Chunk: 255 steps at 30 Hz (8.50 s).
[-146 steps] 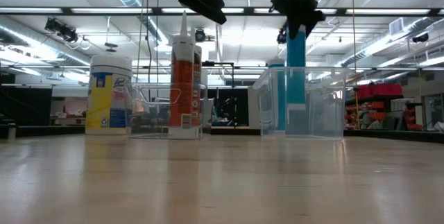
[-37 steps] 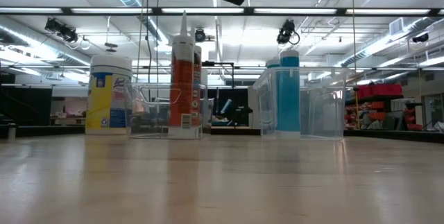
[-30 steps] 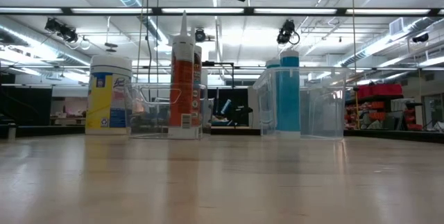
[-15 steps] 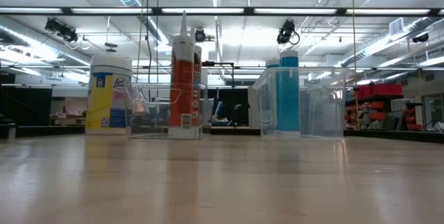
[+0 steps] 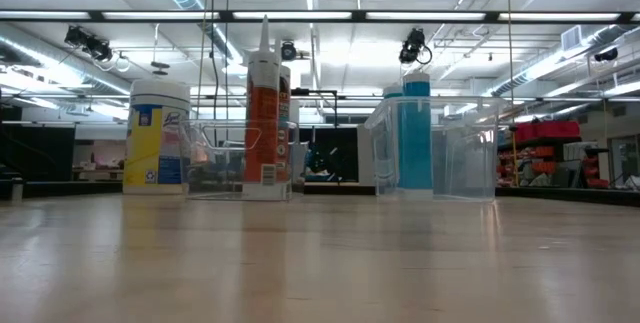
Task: Pick & place silicon tubes, Sealant and Lysol wipes
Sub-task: Put the blue sealant into the right transparent bin
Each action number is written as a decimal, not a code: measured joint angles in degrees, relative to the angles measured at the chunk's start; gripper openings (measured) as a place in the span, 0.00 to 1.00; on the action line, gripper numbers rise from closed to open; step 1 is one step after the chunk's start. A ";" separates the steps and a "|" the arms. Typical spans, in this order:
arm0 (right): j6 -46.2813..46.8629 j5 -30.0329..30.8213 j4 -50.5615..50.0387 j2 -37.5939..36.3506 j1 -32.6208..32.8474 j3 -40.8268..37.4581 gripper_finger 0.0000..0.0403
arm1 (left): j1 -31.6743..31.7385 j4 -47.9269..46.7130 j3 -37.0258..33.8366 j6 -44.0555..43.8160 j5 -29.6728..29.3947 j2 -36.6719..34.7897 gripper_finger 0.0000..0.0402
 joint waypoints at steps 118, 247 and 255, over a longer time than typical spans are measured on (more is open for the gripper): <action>-70.77 66.23 15.73 2.23 -11.08 -2.03 0.52 | 1.75 9.13 -0.07 -23.92 4.19 3.30 0.93; -55.68 56.67 0.90 1.44 -9.62 -3.45 0.60 | 13.80 -57.64 59.10 -16.38 13.88 15.82 0.57; -55.68 54.62 0.95 1.44 -9.25 -3.45 0.60 | 6.94 -54.74 58.93 -17.22 12.98 23.49 0.57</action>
